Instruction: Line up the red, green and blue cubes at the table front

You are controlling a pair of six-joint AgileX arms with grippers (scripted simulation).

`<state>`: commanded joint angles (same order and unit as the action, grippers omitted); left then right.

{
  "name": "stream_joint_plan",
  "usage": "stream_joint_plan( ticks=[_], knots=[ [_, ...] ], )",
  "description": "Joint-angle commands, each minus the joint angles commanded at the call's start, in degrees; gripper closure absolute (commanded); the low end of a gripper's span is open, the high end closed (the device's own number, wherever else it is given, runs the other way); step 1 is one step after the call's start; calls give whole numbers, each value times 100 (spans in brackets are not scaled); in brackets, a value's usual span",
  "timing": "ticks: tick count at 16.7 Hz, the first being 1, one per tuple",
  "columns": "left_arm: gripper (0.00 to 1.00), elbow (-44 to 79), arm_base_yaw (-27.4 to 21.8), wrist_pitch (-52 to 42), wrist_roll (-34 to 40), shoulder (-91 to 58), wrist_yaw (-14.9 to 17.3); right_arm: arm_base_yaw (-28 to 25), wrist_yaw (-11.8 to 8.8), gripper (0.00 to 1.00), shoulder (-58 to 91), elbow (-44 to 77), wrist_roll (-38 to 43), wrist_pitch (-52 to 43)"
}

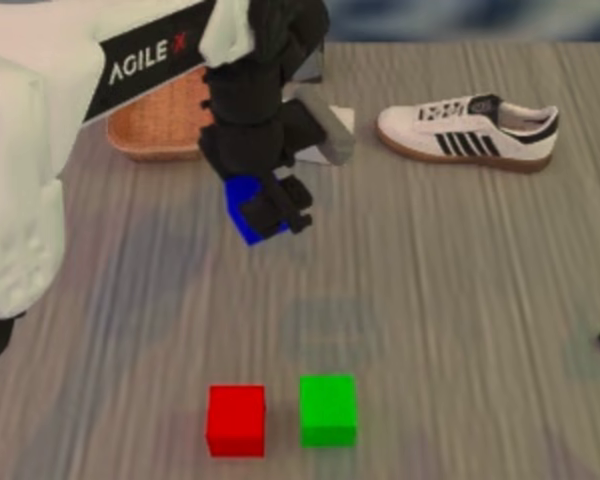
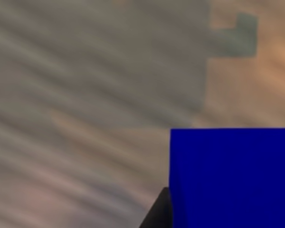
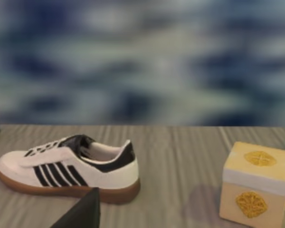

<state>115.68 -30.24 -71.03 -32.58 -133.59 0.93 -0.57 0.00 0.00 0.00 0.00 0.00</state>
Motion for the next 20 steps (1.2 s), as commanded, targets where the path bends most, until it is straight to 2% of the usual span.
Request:
stream_joint_plan(
  ticks=[3,5,11,13,15,20],
  knots=[
    [100,-28,-119,10,1,-5,-1,0,0,0,0,0,0,0],
    [100,-98,-445,2,23,66,2,0,0,0,0,0,0,0],
    [100,-557,-2376,-16,123,487,6,0,0,0,0,0,0,0],
    [100,-683,-2805,-1,163,629,-2,0,0,0,0,0,0,0],
    [100,-747,-2988,19,189,716,-9,0,0,0,0,0,0,0],
    [100,-745,-2976,37,185,690,-4,0,0,0,0,0,0,0]
  ],
)
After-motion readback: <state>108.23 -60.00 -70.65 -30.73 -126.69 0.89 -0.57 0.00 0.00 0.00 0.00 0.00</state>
